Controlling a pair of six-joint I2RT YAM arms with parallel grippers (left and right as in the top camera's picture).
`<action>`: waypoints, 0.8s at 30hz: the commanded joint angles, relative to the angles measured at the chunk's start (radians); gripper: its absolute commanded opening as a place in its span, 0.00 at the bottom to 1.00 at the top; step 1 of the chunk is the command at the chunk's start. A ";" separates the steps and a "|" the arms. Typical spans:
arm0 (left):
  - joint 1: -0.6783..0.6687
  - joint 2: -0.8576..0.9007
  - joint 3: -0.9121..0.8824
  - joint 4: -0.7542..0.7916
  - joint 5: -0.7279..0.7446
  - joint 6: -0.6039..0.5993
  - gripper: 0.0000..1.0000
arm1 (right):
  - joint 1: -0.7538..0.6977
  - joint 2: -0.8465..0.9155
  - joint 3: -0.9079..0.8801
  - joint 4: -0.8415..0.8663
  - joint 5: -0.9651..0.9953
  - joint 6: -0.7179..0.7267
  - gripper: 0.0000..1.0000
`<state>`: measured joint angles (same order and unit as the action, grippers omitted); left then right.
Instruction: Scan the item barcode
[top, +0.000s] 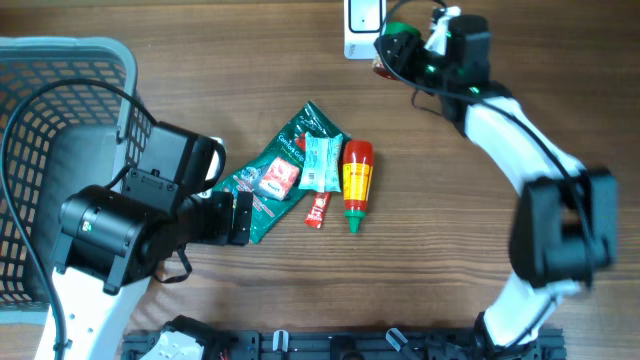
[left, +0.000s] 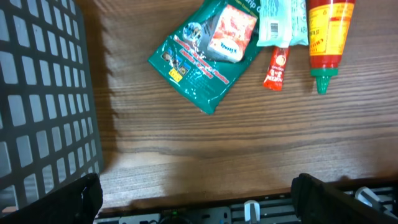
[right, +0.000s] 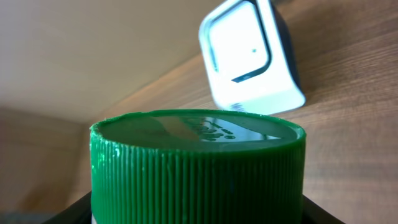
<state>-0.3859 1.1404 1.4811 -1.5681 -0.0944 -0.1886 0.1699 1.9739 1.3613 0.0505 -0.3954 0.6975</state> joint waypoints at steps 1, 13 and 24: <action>0.005 -0.007 0.004 0.003 0.012 -0.010 1.00 | 0.021 0.169 0.217 0.005 0.002 0.039 0.38; 0.005 -0.007 0.004 0.003 0.012 -0.010 1.00 | 0.067 0.396 0.534 -0.024 0.135 0.096 0.38; 0.005 -0.007 0.004 0.003 0.012 -0.010 1.00 | 0.003 0.322 0.613 -0.284 0.164 -0.017 0.29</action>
<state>-0.3859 1.1404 1.4811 -1.5673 -0.0944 -0.1886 0.2241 2.3600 1.8896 -0.1387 -0.2565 0.7704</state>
